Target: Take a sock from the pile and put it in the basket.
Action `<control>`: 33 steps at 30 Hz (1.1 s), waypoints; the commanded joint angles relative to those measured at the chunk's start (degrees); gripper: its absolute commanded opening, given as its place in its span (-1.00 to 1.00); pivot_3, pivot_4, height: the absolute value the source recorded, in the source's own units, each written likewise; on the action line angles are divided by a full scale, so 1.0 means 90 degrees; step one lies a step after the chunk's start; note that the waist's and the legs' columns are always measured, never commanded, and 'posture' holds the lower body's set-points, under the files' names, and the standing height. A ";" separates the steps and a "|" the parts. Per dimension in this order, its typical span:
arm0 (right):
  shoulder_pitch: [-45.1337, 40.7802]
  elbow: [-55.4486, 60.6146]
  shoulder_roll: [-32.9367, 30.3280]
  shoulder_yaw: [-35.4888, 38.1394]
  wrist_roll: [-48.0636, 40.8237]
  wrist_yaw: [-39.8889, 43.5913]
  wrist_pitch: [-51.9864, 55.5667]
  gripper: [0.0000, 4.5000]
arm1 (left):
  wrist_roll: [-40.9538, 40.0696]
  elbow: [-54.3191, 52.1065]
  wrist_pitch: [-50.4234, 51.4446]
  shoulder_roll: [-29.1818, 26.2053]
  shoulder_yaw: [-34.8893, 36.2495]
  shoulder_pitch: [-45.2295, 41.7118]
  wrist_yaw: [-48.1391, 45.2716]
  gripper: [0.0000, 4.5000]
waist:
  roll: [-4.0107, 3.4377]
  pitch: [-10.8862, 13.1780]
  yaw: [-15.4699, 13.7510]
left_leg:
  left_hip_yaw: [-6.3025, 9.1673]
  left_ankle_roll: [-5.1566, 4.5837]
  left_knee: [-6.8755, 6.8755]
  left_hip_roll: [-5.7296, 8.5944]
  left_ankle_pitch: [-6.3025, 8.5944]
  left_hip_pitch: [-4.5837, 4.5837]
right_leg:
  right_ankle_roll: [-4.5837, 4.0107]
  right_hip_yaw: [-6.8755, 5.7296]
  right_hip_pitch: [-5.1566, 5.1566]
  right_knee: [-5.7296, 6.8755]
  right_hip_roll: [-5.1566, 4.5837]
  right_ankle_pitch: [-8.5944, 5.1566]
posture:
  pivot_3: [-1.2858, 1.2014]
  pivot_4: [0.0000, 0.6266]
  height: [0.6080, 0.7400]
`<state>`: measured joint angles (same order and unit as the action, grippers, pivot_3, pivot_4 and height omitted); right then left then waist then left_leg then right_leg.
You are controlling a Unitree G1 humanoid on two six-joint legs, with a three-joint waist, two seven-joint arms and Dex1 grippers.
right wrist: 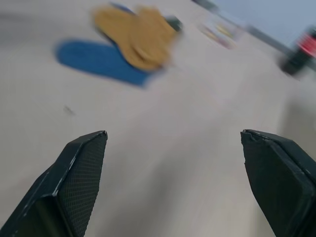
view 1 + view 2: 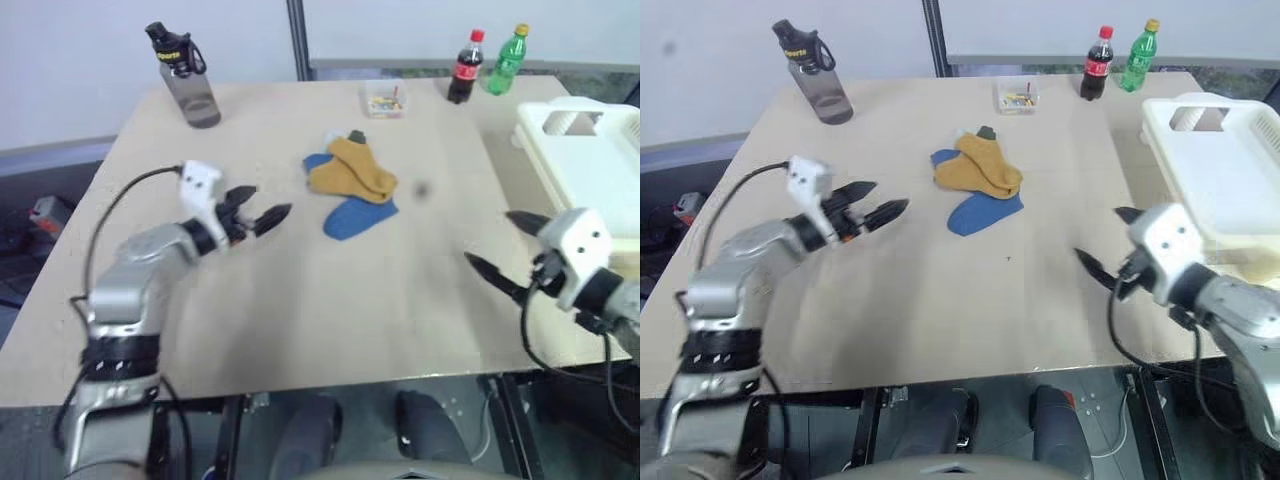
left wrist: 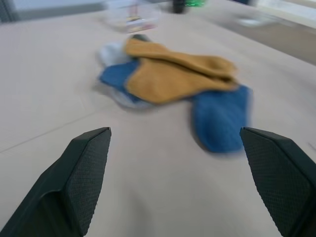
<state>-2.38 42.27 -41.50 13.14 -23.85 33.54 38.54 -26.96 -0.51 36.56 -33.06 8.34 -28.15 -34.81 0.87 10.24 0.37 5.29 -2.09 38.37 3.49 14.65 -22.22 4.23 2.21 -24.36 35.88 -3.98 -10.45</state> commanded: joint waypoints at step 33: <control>-0.5366 -0.8438 0.3160 -0.2836 0.2824 -0.0629 -0.4011 0.59 | 0.0298 -0.0712 -0.1137 0.0890 -0.0227 0.0215 -0.0443 1.00 | -0.0001 0.0000 0.0292 | -0.0042 0.0035 -0.0034 0.0011 -0.0018 -0.0069 | -0.0004 0.0059 -0.0116 0.0021 -0.0004 0.0006 | 0.03 -0.52 1.00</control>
<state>-48.55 -31.73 -13.75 -11.56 0.59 27.18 6.45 -22.08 -2.06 26.41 -23.75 4.40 -26.40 -36.57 0.86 10.24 2.99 4.91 -1.78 38.04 3.59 14.49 -22.86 4.19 2.75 -25.44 36.12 -4.01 -10.40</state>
